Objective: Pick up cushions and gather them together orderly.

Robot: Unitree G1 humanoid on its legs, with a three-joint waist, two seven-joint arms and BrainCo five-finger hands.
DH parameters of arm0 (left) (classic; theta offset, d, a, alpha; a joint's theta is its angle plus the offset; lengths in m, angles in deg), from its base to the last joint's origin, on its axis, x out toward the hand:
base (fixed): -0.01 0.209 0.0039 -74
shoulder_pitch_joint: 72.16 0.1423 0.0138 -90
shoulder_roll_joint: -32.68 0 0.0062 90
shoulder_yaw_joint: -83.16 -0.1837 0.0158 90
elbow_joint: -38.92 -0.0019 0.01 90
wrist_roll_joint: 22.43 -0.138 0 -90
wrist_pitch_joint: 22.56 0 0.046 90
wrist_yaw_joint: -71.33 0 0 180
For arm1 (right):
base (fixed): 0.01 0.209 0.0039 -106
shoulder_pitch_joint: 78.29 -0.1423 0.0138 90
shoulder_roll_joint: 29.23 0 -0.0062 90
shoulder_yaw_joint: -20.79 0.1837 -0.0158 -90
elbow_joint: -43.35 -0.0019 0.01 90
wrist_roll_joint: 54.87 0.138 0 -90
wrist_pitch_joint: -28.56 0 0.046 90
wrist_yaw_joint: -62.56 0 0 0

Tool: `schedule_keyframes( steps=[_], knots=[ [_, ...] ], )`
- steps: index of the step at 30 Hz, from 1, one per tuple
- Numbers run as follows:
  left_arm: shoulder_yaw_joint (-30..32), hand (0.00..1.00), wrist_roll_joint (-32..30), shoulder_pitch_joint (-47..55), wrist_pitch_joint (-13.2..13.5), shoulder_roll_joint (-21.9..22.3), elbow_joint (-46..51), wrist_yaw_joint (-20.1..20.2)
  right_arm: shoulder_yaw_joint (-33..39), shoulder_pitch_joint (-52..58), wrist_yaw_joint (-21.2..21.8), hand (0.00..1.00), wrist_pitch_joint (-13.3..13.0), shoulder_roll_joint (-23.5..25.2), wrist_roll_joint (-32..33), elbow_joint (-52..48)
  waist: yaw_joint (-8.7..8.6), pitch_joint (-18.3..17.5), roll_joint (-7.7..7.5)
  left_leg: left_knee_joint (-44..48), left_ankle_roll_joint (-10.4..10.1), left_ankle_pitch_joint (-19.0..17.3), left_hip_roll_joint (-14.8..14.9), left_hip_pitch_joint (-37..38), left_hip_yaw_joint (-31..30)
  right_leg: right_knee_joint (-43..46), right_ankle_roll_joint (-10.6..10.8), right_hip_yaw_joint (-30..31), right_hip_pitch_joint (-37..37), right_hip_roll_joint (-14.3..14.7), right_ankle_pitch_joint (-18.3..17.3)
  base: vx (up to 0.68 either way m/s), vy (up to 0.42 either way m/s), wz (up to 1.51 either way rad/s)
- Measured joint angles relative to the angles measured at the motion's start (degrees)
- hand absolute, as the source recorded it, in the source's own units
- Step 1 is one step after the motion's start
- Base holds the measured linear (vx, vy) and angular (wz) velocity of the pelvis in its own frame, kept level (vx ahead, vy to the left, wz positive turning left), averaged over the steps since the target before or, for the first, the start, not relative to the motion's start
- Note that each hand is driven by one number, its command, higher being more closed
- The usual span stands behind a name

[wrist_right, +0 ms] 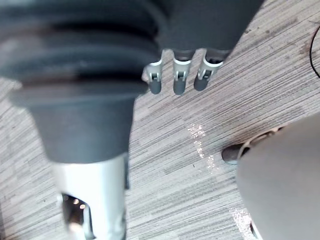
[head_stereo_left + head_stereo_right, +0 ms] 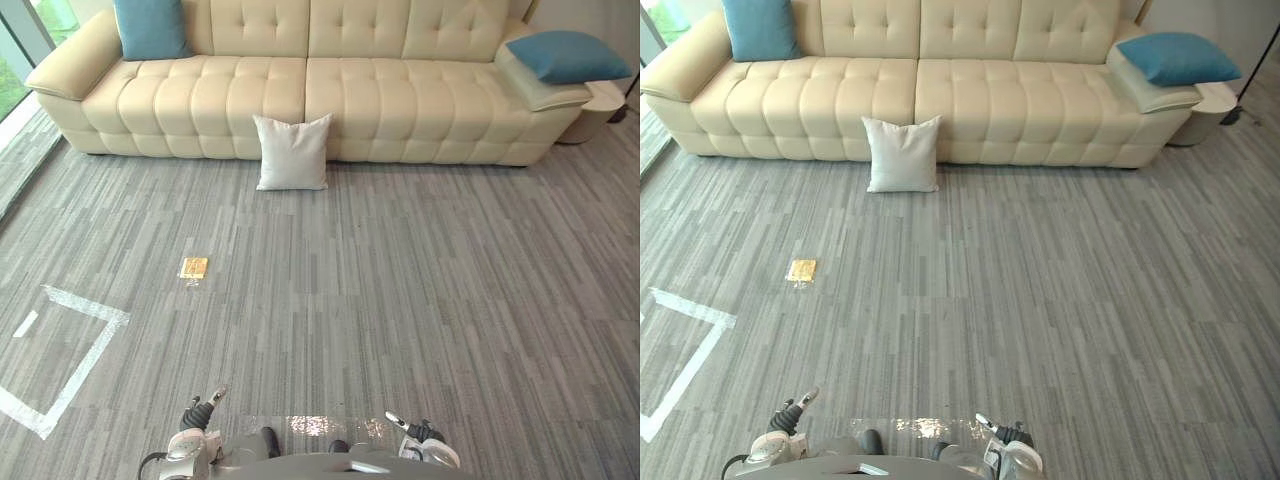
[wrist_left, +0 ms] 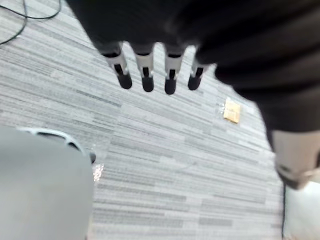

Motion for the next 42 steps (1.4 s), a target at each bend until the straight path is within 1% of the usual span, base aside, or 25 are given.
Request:
schedule_keyframes(
  steps=[2,5,7,8,9,10,11,12,14,15,16,18,20,21,24,25,27,30,32,34,35,36,38,39,42],
  knots=[
    [0.3,0.0,0.26,-0.06,0.22,0.27,1.09,-0.01,-0.13,0.22,-0.03,0.0,0.03,-0.21,0.02,-0.97,0.45,1.07,0.34,11.4,0.23,-4.11,3.24,-5.71,2.14,0.89,-0.82,0.43,0.91,-0.94,-2.13,0.06,0.089,-0.05],
    [0.47,0.0,1.65,-0.07,0.31,0.84,1.46,-0.01,-0.78,-0.06,-0.07,0.0,0.22,-1.16,-0.02,-0.97,0.71,1.05,1.48,8.66,0.66,-4.72,6.42,-9.59,1.89,2.61,1.11,1.78,1.65,-2.78,-4.87,0.16,0.194,-0.16],
    [0.78,0.0,2.26,0.08,0.59,1.22,2.44,-0.05,-1.61,0.05,-0.17,0.0,0.29,-1.72,-0.09,-1.04,1.31,1.05,1.4,4.02,0.18,-2.98,6.4,-11.67,1.75,2.84,2.99,2.93,1.88,-5.0,-6.05,0.29,0.329,-0.28],
    [1.54,0.0,2.35,0.29,0.73,1.7,3.2,-0.15,-2.95,0.07,-0.42,0.0,0.51,-2.06,-0.15,-1.05,1.55,1.06,1.44,-1.53,-0.17,2.69,6.32,-12.69,2.11,2.53,4.75,4.05,2.6,-7.01,-7.1,0.42,0.444,-0.39],
    [1.91,0.0,2.4,0.17,0.72,2.02,3.16,-0.24,-3.87,0.05,-0.44,0.0,0.83,-2.04,-0.19,-0.96,1.92,0.81,0.93,-1.97,2.33,6.99,5.44,-11.71,3.99,1.76,5.53,4.39,3.17,-8.27,-7.52,0.39,0.362,-0.34],
    [1.95,0.0,2.45,-0.06,0.73,1.85,3.23,-0.26,-4.44,0.26,-0.43,0.0,1.01,-1.91,-0.17,-0.89,1.99,0.43,0.67,-1.52,2.2,5.92,4.91,-11.7,4.75,1.35,5.32,4.53,3.27,-9.1,-7.26,0.33,0.238,-0.27],
    [2.02,0.0,2.5,-0.33,0.77,1.65,3.23,-0.63,-5.38,-0.02,-0.2,0.0,1.16,-1.71,-0.8,-1.18,2.13,0.23,0.24,0.56,2.73,3.85,5.22,-12.86,5.8,0.25,3.34,4.61,3.15,-9.02,-5.21,0.34,0.169,-0.43],
    [2.94,0.0,3.53,-0.48,1.18,1.5,3.26,-0.68,-5.33,-0.62,-0.24,0.0,1.16,-1.2,-1.17,-1.15,3.16,0.19,-0.02,4.4,3.89,2.09,6.94,-13.48,7.29,-2.04,2.14,4.43,3.23,-8.12,-0.34,0.4,0.207,-0.69],
    [4.33,0.0,3.99,-0.5,1.42,0.57,3.27,-0.53,-5.21,-0.87,-0.1,0.0,1.07,-0.05,-1.23,-0.76,4.35,0.3,-0.41,12.24,4.43,1.85,10.0,-14.84,8.09,-4.25,2.39,6.36,4.64,-8.46,6.46,0.4,0.284,-0.72],
    [5.15,0.0,4.3,-0.36,1.59,-0.54,2.5,-0.63,-5.3,-1.2,-0.08,0.0,0.86,0.23,-1.28,-0.29,4.64,-0.85,-2.49,10.09,3.6,0.91,6.95,-16.2,5.94,-4.56,3.71,7.59,5.14,-10.74,7.83,0.3,0.323,-0.52],
    [4.27,0.0,4.32,0.41,1.35,-0.41,1.44,-0.66,-5.27,0.35,-0.06,0.0,1.02,-0.47,-1.28,0.1,4.37,-2.95,-1.87,1.4,4.36,2.47,4.42,-15.29,2.73,-4.46,4.04,7.14,4.45,-10.77,7.7,0.21,0.269,-0.39],
    [3.07,0.0,4.44,0.34,1.07,-1.73,0.33,-0.68,-5.31,-0.16,0.03,0.0,1.13,-0.59,-1.28,1.93,3.41,-4.21,-3.32,3.36,4.67,-0.97,1.71,-16.07,3.56,-1.27,6.08,7.09,2.75,-14.1,6.19,0.21,0.196,-0.07],
    [2.14,0.0,4.43,0.05,0.96,-2.09,0.13,-0.63,-5.21,-0.04,0.14,0.0,1.18,-0.42,-1.28,1.91,3.35,-4.14,-3.22,3.04,4.98,-2.79,0.29,-16.01,3.78,5.89,6.26,7.73,-1.02,-15.6,6.07,0.27,0.202,0.11],
    [1.1,0.0,4.43,0.09,0.75,-2.14,-0.08,-0.62,-5.08,0.11,0.15,0.0,1.15,-0.77,-1.28,1.98,3.09,-4.12,-3.45,1.61,6.44,-3.24,-1.11,-14.0,3.87,19.03,6.91,10.05,-6.37,-16.88,5.75,0.26,0.147,0.24],
    [-0.42,0.0,4.4,0.71,0.03,-3.08,-0.08,-0.63,-5.36,-0.38,0.19,0.0,1.01,-0.64,-1.26,1.92,2.85,-3.3,-4.06,-1.27,7.32,-4.64,-2.82,-7.83,3.39,40.17,6.92,10.15,-13.36,-16.32,4.86,0.29,0.059,0.11],
    [-0.47,0.0,4.43,0.89,-0.12,-2.86,-0.06,-0.7,-5.41,-0.51,0.2,0.0,0.66,-0.97,-1.26,1.47,2.78,-3.08,-3.85,-2.56,7.2,-6.09,-2.86,-3.9,2.84,48.53,5.35,7.96,-16.33,-14.89,1.53,0.32,-0.014,-0.08],
    [-2.1,0.0,4.42,1.81,-0.12,-2.58,-0.04,-0.7,-5.55,0.15,0.22,0.0,-0.01,-1.26,-1.19,-1.07,1.94,-2.35,-2.28,-6.3,6.33,-7.0,-2.16,3.32,1.26,54.27,2.86,1.53,-20.49,-12.56,-4.72,0.38,-0.051,0.15],
    [-2.33,0.0,4.38,1.28,-0.11,-1.22,-0.16,-0.64,-6.53,0.52,0.34,0.0,-0.32,-1.45,-1.12,-2.77,0.96,-1.96,-2.0,-9.38,4.68,-7.05,-0.03,9.34,-0.14,47.95,1.01,-4.1,-26.16,-10.55,-9.52,0.32,-0.119,0.39],
    [-2.23,0.0,4.35,0.68,-0.12,-0.25,-0.4,-0.64,-6.66,-0.04,1.1,0.0,-0.57,-1.37,-1.08,-3.61,0.21,-1.69,-1.71,-11.48,3.55,-7.32,2.26,12.66,-1.19,38.01,0.72,-5.5,-30.25,-8.19,-8.69,0.44,-0.262,0.45],
    [-2.23,0.0,4.19,0.48,-0.1,-0.1,-0.71,-0.61,-6.9,-0.06,1.25,0.0,-0.46,-1.29,-1.11,-4.62,-0.1,-1.38,-1.81,-14.27,0.99,-7.58,3.92,16.38,-1.39,23.69,1.19,-4.96,-31.56,-6.08,-2.42,0.49,-0.304,0.51],
    [-2.18,0.0,3.75,0.3,-0.09,-0.41,-0.95,-0.61,-7.06,0.05,1.3,0.0,-0.4,-1.18,-0.97,-4.69,-0.13,-0.81,-2.26,-14.86,-1.14,-8.38,4.14,18.36,-1.45,18.5,-0.66,-4.32,-30.07,-5.33,7.44,0.43,-0.256,0.11],
    [-2.15,0.0,3.27,-0.21,-0.25,0.36,-2.25,-0.65,-7.01,-0.92,1.33,0.0,-0.38,-1.73,-1.16,-4.67,0.6,-0.32,-0.24,-15.35,-1.94,-8.52,6.12,19.56,-1.35,18.11,-3.87,-5.59,-28.48,-3.1,8.94,0.57,-0.326,-0.01],
    [-2.11,0.0,2.25,-1.21,-0.04,1.24,-1.42,-0.47,-6.42,-2.19,1.33,0.0,-0.28,-1.67,-1.26,-4.82,0.23,1.39,-0.02,-17.12,-1.98,-6.26,3.68,19.04,-2.78,21.34,-4.52,-5.06,-29.04,-3.96,6.84,0.36,-0.207,0.03],
    [-2.04,0.0,2.02,-1.74,0.04,1.83,-1.5,-0.5,-5.49,-2.26,1.37,0.0,-0.19,-1.34,-1.16,-5.09,-0.46,1.73,-0.05,-18.24,-1.63,-2.8,2.34,19.97,-1.08,25.5,-4.94,-4.78,-29.03,-5.09,3.0,0.25,-0.155,0.2],
    [-1.97,0.0,2.03,-2.05,0.08,2.33,-1.45,-0.51,-5.47,-2.06,1.43,0.0,-0.03,-1.32,-1.27,-4.99,-0.13,1.56,-0.13,-18.1,-1.9,-1.72,2.45,22.14,-1.41,29.29,-4.34,-4.11,-28.5,-5.51,-3.15,0.29,-0.18,0.09]
  ],
)
